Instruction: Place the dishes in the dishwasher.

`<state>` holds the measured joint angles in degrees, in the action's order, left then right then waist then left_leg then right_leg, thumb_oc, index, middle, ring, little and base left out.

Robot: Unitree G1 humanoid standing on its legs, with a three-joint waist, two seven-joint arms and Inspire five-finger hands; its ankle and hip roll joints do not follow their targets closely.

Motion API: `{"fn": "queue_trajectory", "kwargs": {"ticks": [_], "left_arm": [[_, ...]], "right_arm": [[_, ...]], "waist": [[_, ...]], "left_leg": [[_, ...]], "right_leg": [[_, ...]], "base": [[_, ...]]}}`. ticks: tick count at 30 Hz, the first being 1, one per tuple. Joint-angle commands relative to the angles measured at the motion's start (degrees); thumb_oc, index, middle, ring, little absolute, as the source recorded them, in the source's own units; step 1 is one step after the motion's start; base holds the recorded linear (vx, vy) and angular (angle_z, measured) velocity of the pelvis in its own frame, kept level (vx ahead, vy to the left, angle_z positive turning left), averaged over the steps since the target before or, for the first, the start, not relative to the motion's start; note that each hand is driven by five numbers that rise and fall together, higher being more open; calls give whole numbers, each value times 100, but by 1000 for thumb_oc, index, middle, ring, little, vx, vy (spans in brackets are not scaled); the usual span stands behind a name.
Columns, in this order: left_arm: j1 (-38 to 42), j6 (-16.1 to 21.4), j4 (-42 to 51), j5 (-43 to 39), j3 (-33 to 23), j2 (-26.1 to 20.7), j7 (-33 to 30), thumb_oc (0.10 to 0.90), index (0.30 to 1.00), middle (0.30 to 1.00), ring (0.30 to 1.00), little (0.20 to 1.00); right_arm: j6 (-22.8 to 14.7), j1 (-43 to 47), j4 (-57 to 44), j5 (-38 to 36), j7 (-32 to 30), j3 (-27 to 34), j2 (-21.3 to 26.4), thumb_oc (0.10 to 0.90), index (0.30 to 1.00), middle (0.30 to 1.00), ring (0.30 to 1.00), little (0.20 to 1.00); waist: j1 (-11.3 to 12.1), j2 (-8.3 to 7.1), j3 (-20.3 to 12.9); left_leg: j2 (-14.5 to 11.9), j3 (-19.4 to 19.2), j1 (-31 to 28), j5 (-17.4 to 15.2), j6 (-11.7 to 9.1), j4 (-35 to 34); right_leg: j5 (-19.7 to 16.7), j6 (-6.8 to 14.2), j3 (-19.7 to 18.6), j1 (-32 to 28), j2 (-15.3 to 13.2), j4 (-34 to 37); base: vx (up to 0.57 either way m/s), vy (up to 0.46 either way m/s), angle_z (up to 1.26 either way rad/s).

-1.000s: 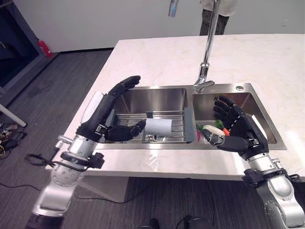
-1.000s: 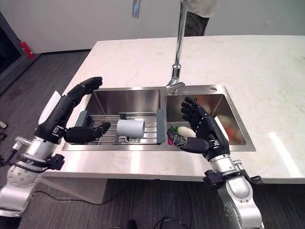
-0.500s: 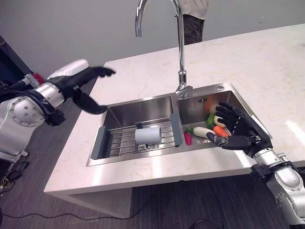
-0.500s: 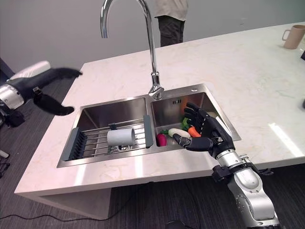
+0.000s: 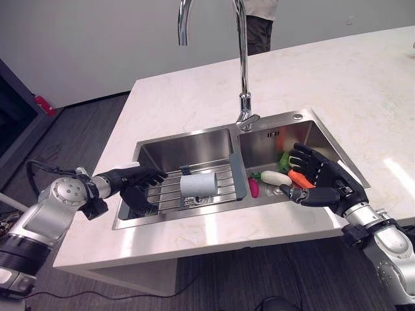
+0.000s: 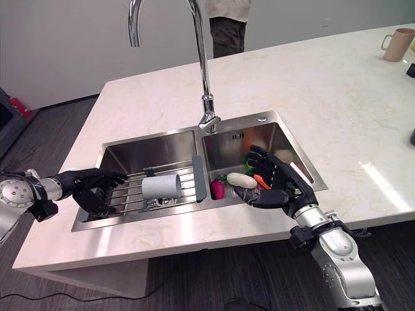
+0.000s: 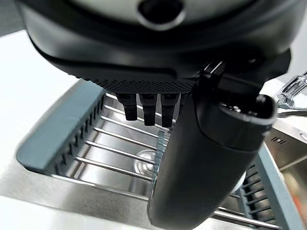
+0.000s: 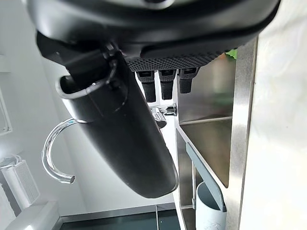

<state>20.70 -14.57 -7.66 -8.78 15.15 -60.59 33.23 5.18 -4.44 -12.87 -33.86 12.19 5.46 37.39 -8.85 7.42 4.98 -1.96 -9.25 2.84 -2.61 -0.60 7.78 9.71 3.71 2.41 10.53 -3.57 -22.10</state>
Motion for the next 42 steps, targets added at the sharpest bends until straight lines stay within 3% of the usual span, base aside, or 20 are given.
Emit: {"fn": "queue_trajectory", "kwargs": {"ticks": [1,6,25,42], "left_arm": [[669,127,131,-47,-735,-220,-186,800,900,900,900,900],[858,261,98,217,-600,-73,-248,800,900,900,900,900],[1139,766,-70,170,-959,-437,-943,800,900,900,900,900],[1734,806,-415,446,-179,103,-972,800,900,900,900,900]], "right_arm": [[-632,815,-433,-43,152,458,35,800,900,900,900,900],[-716,903,-365,-19,161,357,2,800,900,900,900,900],[-719,823,-345,27,261,485,-45,800,900,900,900,900],[-800,955,-228,119,340,213,-132,800,900,900,900,900]], "waist": [[-16,-48,-55],[-14,-85,-49],[-29,-56,-73],[-227,-48,-87]], "left_leg": [[-28,-102,-27,-1403,16,941],[-16,-117,-29,-1408,35,941],[-22,-203,-18,-1419,45,941],[-26,-382,-69,-1478,95,941]], "right_leg": [[538,236,441,-563,-107,491],[540,236,432,-569,-101,491],[536,254,386,-548,-93,491],[498,280,281,-524,-63,491]], "base": [[0,0,0],[0,0,0],[-6,2,-1],[3,7,-2]]}}
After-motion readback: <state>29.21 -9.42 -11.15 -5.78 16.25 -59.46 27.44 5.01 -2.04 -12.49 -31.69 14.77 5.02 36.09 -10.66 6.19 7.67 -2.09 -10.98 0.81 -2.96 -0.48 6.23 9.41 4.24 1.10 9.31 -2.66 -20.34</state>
